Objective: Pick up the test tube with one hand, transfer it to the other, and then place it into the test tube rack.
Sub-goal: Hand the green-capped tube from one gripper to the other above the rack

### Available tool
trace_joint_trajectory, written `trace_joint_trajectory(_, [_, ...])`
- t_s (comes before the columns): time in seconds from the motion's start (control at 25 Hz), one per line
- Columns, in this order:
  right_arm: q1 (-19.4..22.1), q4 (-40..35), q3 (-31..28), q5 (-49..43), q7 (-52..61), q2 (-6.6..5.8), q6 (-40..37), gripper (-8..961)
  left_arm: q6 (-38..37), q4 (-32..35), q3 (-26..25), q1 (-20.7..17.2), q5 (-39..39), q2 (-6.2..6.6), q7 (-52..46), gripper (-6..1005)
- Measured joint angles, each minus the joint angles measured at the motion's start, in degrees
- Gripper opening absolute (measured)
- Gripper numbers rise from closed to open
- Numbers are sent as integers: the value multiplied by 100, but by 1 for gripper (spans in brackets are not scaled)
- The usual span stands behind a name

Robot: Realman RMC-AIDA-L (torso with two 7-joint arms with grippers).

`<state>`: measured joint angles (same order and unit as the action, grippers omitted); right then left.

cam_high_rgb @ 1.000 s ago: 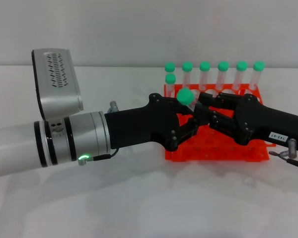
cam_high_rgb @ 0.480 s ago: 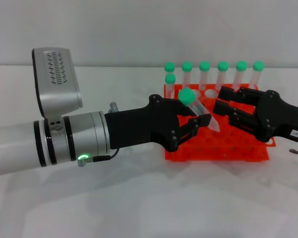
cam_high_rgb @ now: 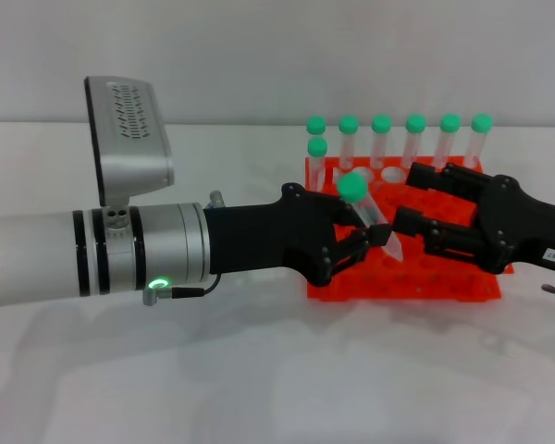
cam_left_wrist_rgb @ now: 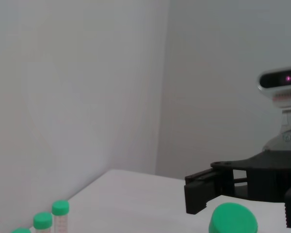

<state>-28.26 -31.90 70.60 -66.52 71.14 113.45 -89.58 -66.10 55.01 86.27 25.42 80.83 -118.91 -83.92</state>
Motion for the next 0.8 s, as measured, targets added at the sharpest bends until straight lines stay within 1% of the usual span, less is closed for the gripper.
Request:
trace_joint_trajectory(0.36, [-163, 22, 9, -152, 21, 103, 164, 753, 4, 97, 27, 125, 247, -8, -190, 195])
trace_joint_trajectory(0.8, [-238, 11, 186, -158, 23, 136, 400, 737, 9, 162, 39, 165, 358, -17, -271, 195])
